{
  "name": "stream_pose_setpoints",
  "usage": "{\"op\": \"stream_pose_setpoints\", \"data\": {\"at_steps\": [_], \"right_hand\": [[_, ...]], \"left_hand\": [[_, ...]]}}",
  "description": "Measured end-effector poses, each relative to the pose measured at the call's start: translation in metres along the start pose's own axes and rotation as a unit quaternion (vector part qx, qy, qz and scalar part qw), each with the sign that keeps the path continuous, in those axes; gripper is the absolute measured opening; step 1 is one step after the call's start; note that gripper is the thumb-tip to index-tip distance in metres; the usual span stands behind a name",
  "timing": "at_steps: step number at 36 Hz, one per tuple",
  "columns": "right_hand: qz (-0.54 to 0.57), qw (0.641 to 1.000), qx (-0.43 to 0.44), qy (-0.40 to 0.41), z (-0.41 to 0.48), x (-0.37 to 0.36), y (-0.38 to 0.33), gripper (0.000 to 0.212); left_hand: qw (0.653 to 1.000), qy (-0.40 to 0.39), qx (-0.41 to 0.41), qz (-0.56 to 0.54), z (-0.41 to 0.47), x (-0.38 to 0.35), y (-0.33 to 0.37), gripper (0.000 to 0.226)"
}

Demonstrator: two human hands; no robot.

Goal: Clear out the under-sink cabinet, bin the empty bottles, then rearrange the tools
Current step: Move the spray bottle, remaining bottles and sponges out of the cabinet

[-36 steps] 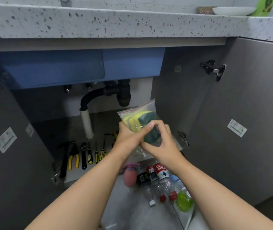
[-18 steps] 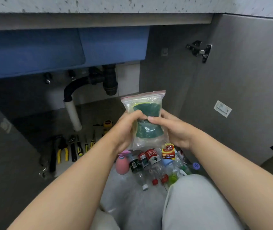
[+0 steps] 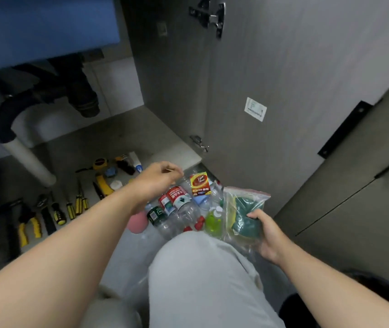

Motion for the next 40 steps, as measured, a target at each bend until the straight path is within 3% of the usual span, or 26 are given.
{"op": "stream_pose_setpoints", "data": {"at_steps": [3, 6, 13, 20, 26, 28, 31, 33, 36, 40], "right_hand": [[0.024, 0.997, -0.034, 0.058, 0.01, 0.036, 0.038, 0.046], [0.023, 0.992, -0.068, 0.104, 0.022, 0.056, 0.069, 0.037], [0.017, 0.976, -0.096, 0.194, 0.059, 0.076, 0.097, 0.015], [-0.058, 0.968, -0.087, 0.229, 0.102, 0.081, 0.095, 0.044], [-0.142, 0.946, -0.1, 0.275, 0.11, 0.088, 0.089, 0.052], [-0.201, 0.923, -0.105, 0.312, 0.102, 0.089, 0.078, 0.064], [-0.328, 0.854, -0.125, 0.384, 0.075, 0.092, 0.058, 0.083], [-0.352, 0.843, -0.09, 0.397, 0.063, 0.086, 0.044, 0.075], [-0.407, 0.842, -0.026, 0.354, 0.061, 0.062, 0.025, 0.057], [-0.41, 0.851, 0.152, 0.291, 0.057, -0.002, -0.016, 0.033]], "left_hand": [[0.998, -0.016, 0.001, 0.068, 0.014, -0.013, -0.008, 0.006], [0.989, -0.056, -0.013, 0.133, 0.024, -0.029, -0.008, 0.006], [0.99, -0.066, -0.002, 0.127, 0.041, -0.04, -0.033, 0.009], [0.981, -0.087, 0.02, 0.173, 0.051, -0.037, -0.053, 0.008], [0.984, -0.081, 0.027, 0.154, 0.058, -0.032, -0.054, 0.01], [0.984, -0.08, 0.027, 0.16, 0.057, -0.03, -0.053, 0.01], [0.983, -0.072, 0.031, 0.168, 0.053, -0.023, -0.052, 0.01], [0.983, -0.07, 0.039, 0.168, 0.048, -0.017, -0.053, 0.014], [0.982, -0.057, 0.043, 0.176, 0.041, -0.006, -0.053, 0.017], [0.978, -0.04, 0.048, 0.198, 0.029, 0.01, -0.061, 0.019]]}}
Point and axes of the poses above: each hand's wrist, its own z-axis towards the middle knuckle, its own x-axis out of the back of the hand, y = z × x, the point moved 9 cm from there along z, towards the middle knuckle, and after that the axes turned 2 degrees about x, right-handed, at the moved point
